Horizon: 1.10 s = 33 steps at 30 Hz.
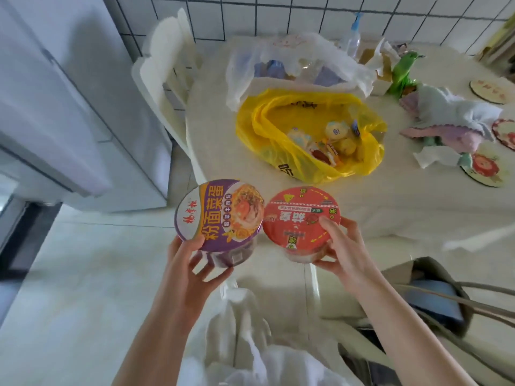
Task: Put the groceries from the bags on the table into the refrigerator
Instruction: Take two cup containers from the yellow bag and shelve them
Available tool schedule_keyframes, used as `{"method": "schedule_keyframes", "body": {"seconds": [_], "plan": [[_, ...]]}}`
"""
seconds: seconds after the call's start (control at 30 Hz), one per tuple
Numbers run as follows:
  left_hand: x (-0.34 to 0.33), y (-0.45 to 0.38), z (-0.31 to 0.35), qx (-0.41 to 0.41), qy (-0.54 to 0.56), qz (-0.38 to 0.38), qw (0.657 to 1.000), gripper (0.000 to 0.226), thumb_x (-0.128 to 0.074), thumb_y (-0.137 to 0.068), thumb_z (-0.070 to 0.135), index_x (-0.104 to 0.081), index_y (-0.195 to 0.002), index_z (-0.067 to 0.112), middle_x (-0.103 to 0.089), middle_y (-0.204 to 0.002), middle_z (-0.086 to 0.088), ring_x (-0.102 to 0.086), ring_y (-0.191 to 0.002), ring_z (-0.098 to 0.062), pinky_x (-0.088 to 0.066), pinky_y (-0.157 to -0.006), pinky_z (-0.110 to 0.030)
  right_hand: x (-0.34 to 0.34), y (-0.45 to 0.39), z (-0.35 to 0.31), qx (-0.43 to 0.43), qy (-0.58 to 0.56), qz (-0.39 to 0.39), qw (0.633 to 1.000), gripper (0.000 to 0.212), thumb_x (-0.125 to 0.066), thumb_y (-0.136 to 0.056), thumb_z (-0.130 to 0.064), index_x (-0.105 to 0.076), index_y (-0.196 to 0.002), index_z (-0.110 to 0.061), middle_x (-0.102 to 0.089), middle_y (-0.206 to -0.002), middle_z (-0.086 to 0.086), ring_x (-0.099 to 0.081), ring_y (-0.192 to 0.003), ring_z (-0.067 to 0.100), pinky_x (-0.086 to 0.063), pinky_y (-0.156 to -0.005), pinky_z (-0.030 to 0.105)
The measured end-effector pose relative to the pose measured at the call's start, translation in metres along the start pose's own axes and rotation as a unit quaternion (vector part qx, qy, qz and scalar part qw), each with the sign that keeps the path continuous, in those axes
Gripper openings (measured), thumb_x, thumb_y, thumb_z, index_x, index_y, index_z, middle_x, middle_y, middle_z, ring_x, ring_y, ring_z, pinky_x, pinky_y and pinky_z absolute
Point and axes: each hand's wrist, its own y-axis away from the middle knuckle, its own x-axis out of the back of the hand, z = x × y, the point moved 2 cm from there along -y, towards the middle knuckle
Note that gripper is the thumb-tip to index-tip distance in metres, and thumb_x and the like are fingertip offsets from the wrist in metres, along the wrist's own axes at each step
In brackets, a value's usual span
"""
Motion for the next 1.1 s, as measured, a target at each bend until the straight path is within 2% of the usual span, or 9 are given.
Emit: {"method": "schedule_keyframes", "body": {"seconds": [0.07,0.17,0.3,0.4,0.53,0.67,0.83,1.0,1.1], "plan": [[0.026,0.02,-0.004,-0.011,0.015,0.022,1.0,0.034,-0.07,-0.075,0.022,-0.057,-0.105,0.027,-0.051,-0.113,-0.013,-0.058,-0.102,-0.029,-0.051,-0.088,-0.06,-0.012,0.013,0.012,-0.001,0.038,-0.021,0.999,0.043,-0.065,-0.087,-0.037,-0.04,-0.121,-0.027,-0.061,-0.112,0.007,-0.066,-0.094,0.024,-0.058,-0.074,0.043],[0.062,0.045,-0.006,-0.011,0.048,0.062,0.997,0.037,-0.07,-0.073,0.022,-0.056,-0.106,0.028,-0.051,-0.116,-0.013,-0.057,-0.106,-0.031,-0.051,-0.088,-0.061,-0.035,0.029,0.028,0.008,0.105,-0.057,0.993,0.039,-0.065,-0.087,-0.04,-0.042,-0.117,-0.029,-0.062,-0.112,0.007,-0.069,-0.087,0.021,-0.057,-0.079,0.045],[0.113,0.073,-0.003,-0.024,0.106,0.137,0.985,0.025,-0.061,-0.086,0.018,-0.055,-0.109,0.027,-0.05,-0.119,-0.012,-0.054,-0.112,-0.032,-0.048,-0.091,-0.06,-0.079,0.053,0.049,-0.005,0.143,-0.107,0.984,0.038,-0.064,-0.088,-0.038,-0.041,-0.117,-0.029,-0.063,-0.107,0.006,-0.07,-0.077,0.018,-0.057,-0.077,0.043],[0.155,0.095,0.009,-0.042,0.139,0.171,0.975,0.036,-0.059,-0.087,0.016,-0.055,-0.122,0.025,-0.05,-0.121,-0.011,-0.053,-0.114,-0.031,-0.046,-0.094,-0.06,-0.122,0.072,0.066,-0.012,0.161,-0.15,0.975,0.04,-0.064,-0.087,-0.039,-0.041,-0.118,-0.029,-0.063,-0.108,0.006,-0.069,-0.082,0.018,-0.055,-0.065,0.035],[0.222,0.129,0.032,-0.071,0.158,0.203,0.964,0.047,-0.06,-0.087,0.015,-0.052,-0.131,0.028,-0.055,-0.123,-0.009,-0.056,-0.114,-0.03,-0.047,-0.094,-0.059,-0.187,0.1,0.094,-0.03,0.184,-0.197,0.963,0.04,-0.063,-0.088,-0.039,-0.041,-0.121,-0.028,-0.061,-0.111,0.005,-0.064,-0.092,0.019,-0.056,-0.075,0.042],[0.296,0.163,0.056,-0.089,0.174,0.224,0.955,0.062,-0.07,-0.071,0.019,-0.053,-0.129,0.029,-0.057,-0.124,-0.01,-0.058,-0.112,-0.031,-0.051,-0.089,-0.057,-0.258,0.136,0.129,-0.043,0.204,-0.24,0.948,0.043,-0.061,-0.09,-0.037,-0.039,-0.125,-0.026,-0.061,-0.108,0.004,-0.063,-0.094,0.019,-0.056,-0.08,0.044],[0.374,0.186,0.088,-0.113,0.188,0.258,0.941,0.05,-0.063,-0.086,0.016,-0.05,-0.132,0.031,-0.058,-0.124,-0.009,-0.058,-0.111,-0.031,-0.053,-0.088,-0.054,-0.333,0.171,0.168,-0.06,0.21,-0.278,0.935,0.05,-0.063,-0.087,-0.04,-0.037,-0.128,-0.029,-0.057,-0.116,0.006,-0.06,-0.106,0.028,-0.055,-0.087,0.05],[0.419,0.195,0.124,-0.132,0.208,0.263,0.933,0.067,-0.07,-0.07,0.02,-0.05,-0.133,0.031,-0.058,-0.124,-0.009,-0.059,-0.109,-0.031,-0.052,-0.088,-0.056,-0.391,0.186,0.179,-0.065,0.212,-0.288,0.932,0.05,-0.064,-0.087,-0.04,-0.039,-0.128,-0.027,-0.057,-0.116,0.007,-0.06,-0.105,0.028,-0.055,-0.085,0.05],[0.436,0.185,0.148,-0.139,0.215,0.266,0.929,0.056,-0.066,-0.082,0.016,-0.049,-0.133,0.029,-0.057,-0.125,-0.01,-0.059,-0.109,-0.031,-0.05,-0.091,-0.057,-0.422,0.187,0.174,-0.072,0.198,-0.293,0.933,0.05,-0.063,-0.088,-0.038,-0.04,-0.13,-0.025,-0.056,-0.113,0.007,-0.06,-0.103,0.028,-0.055,-0.084,0.05]]}}
